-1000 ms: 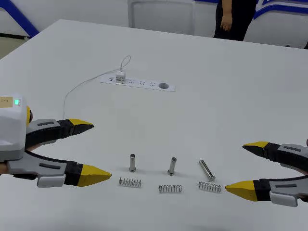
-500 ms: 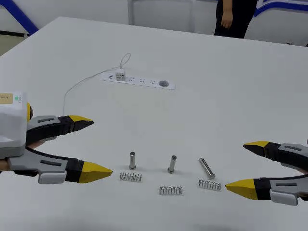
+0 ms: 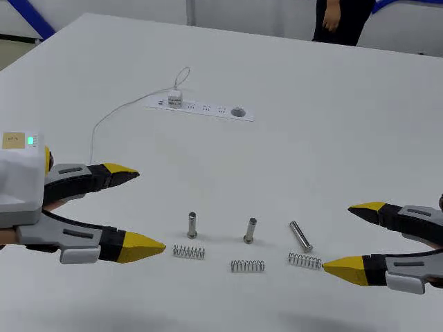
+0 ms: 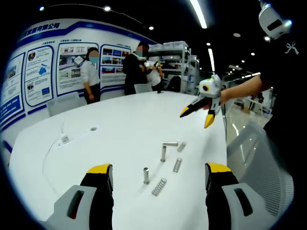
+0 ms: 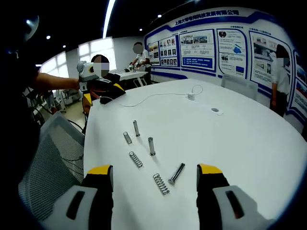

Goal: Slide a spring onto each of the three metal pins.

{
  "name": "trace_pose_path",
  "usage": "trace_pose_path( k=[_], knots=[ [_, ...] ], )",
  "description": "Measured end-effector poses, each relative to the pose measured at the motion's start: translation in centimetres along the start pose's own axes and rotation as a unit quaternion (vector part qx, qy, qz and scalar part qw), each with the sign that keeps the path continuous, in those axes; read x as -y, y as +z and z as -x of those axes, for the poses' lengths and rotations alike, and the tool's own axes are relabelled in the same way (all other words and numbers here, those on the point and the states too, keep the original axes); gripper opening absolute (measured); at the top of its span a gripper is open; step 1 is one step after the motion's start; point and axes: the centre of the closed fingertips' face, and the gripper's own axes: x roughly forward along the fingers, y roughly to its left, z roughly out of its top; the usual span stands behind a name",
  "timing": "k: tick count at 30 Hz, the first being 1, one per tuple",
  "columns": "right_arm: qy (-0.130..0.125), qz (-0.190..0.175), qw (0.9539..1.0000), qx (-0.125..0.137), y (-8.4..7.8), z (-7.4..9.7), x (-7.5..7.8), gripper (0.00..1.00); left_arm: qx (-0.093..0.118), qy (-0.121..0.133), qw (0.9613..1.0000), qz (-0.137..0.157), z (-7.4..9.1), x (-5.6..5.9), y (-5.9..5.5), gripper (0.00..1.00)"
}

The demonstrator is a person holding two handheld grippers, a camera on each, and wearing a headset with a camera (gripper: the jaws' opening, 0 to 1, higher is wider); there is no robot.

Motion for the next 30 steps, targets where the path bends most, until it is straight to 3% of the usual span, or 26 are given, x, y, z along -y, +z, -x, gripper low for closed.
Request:
trace_pose_path(
  k=[30],
  knots=[
    [-0.035,-0.005,0.9993,-0.007,0.0,-0.9,2.5,0.61,0.006,-0.005,0.9999,0.015,-0.7,-0.3,-0.2,0.79]
  ],
)
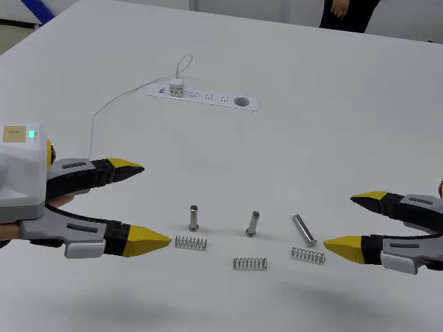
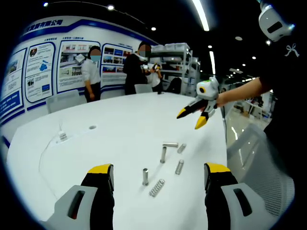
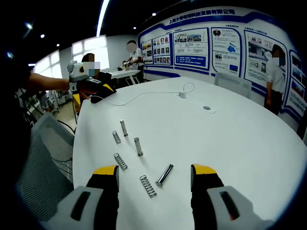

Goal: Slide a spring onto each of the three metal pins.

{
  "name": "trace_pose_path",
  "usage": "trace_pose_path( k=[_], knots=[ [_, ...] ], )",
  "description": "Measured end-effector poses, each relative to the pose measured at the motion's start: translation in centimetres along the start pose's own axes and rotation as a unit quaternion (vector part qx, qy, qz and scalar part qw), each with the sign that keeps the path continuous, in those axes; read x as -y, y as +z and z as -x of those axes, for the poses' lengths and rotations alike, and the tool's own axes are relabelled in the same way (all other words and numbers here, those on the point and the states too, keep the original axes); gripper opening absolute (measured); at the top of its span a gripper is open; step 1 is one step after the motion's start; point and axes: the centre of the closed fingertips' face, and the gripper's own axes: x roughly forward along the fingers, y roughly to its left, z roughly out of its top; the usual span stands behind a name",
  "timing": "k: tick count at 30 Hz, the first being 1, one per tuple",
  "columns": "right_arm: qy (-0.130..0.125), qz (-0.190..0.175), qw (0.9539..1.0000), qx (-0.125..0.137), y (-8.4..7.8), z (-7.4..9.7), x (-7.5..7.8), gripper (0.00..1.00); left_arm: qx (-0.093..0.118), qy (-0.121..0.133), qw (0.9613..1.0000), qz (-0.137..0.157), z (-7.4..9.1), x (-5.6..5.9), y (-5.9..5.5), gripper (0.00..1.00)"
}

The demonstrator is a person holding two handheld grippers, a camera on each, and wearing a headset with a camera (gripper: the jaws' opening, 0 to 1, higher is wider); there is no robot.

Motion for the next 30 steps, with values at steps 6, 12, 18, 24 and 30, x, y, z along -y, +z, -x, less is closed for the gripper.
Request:
trace_pose_path(
  k=[6,12,18,24,30],
  knots=[
    [-0.012,-0.001,0.9999,0.001,0.2,-0.8,0.8,0.58,0.001,0.002,1.0,0.002,0.1,-0.2,0.1,0.79],
    [-0.014,-0.002,0.9999,-0.003,0.2,-2.0,0.9,0.56,0.003,0.004,1.0,0.001,0.6,-0.2,0.4,0.78],
    [-0.017,-0.002,0.9998,-0.009,0.0,-2.7,1.0,0.52,0.001,0.007,1.0,0.003,0.7,-0.4,0.3,0.78],
    [-0.02,-0.006,0.9996,-0.018,-0.7,-3.1,1.2,0.49,0.004,0.007,1.0,0.004,0.6,-0.1,0.4,0.78],
    [-0.019,-0.017,0.9991,-0.033,-1.8,-3.9,1.3,0.46,0.008,0.011,0.9999,0.005,0.5,0.1,0.6,0.78]
  ],
)
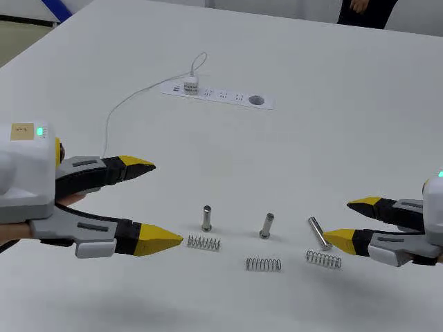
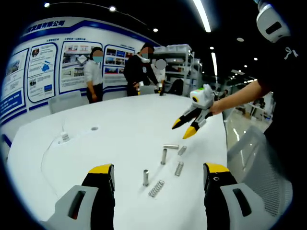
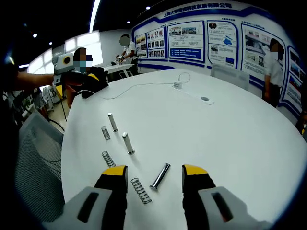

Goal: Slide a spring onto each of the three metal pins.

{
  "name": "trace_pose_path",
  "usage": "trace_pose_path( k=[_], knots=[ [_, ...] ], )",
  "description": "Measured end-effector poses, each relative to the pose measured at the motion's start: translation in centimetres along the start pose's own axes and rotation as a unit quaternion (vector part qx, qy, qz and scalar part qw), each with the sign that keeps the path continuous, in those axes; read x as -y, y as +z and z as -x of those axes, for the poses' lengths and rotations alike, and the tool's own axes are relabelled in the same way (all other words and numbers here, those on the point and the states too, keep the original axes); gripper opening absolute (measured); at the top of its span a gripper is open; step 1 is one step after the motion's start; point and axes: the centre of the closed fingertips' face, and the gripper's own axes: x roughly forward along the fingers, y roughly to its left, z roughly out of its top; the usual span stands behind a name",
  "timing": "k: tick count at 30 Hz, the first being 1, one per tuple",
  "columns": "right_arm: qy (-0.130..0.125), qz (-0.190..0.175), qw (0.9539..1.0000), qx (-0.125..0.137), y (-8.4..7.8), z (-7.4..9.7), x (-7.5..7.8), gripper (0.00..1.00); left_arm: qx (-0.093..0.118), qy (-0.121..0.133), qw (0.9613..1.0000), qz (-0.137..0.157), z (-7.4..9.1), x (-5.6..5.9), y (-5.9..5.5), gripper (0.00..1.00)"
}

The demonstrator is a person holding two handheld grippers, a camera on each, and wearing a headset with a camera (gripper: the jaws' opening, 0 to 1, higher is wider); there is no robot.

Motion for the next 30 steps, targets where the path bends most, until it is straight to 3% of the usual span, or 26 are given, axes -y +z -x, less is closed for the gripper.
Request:
trace_pose_path(
  k=[19,25,30],
  knots=[
    [-0.005,-0.017,0.9986,-0.049,-1.9,-3.5,0.8,0.33,0.002,0.01,0.9999,0.007,0.7,0.3,-0.3,0.76],
    [-0.015,-0.022,0.9969,-0.074,-3.0,-4.5,1.3,0.27,0.009,0.01,0.9999,0.008,0.3,0.1,0.0,0.77],
    [-0.029,-0.031,0.996,-0.078,-3.0,-5.2,1.9,0.25,0.01,0.007,0.9999,0.009,0.1,0.3,0.0,0.76]
  ],
)
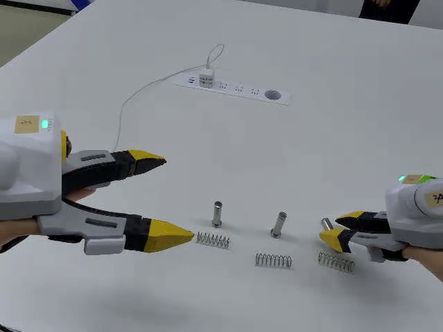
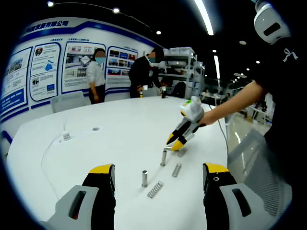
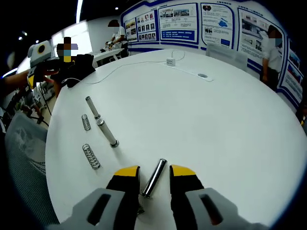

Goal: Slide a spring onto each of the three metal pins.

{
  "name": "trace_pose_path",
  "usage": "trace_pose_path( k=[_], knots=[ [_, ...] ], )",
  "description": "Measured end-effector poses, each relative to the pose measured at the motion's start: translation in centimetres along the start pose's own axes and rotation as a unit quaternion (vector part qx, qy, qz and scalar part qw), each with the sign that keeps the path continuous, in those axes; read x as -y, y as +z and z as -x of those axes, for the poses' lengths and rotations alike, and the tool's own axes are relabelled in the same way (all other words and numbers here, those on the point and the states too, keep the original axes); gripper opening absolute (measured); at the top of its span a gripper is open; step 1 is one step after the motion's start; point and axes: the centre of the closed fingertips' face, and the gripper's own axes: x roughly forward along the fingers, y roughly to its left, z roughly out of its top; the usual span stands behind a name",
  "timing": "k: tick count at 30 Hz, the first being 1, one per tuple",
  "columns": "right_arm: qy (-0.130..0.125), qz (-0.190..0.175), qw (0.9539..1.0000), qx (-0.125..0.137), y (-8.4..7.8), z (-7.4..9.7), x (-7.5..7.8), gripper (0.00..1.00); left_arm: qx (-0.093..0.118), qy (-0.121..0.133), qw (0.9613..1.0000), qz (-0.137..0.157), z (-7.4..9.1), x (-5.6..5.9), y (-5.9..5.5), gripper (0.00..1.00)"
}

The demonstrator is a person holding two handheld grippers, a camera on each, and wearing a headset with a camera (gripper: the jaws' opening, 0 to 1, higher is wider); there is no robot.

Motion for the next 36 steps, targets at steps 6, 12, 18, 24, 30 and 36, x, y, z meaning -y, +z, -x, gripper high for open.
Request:
trace_pose_path(
  k=[6,12,18,24,30,36],
  knots=[
    [-0.01,-0.014,0.9998,-0.008,0.1,-0.7,0.2,0.22,-0.002,-0.002,1.0,0.003,0.1,-0.1,-0.2,0.76],
    [-0.019,-0.01,0.9997,-0.014,-0.1,-0.9,0.4,0.17,0.007,0.001,0.9999,0.009,0.4,-0.3,0.1,0.77],
    [-0.03,-0.002,0.9993,-0.023,-0.2,-0.9,0.3,0.16,0.008,0.004,0.9999,0.01,0.5,-0.6,0.2,0.77],
    [-0.034,-0.012,0.9992,-0.02,0.0,-1.1,0.2,0.11,0.014,-0.001,0.9998,0.016,0.2,-0.5,0.4,0.76],
    [-0.034,-0.03,0.9984,-0.032,-0.1,-1.1,0.4,0.09,0.021,-0.008,0.9997,0.012,-0.1,-0.2,1.0,0.76],
    [-0.038,-0.035,0.998,-0.036,-0.2,-1.1,0.4,0.08,0.022,-0.007,0.9997,0.012,0.2,-0.1,1.0,0.75]
  ],
)
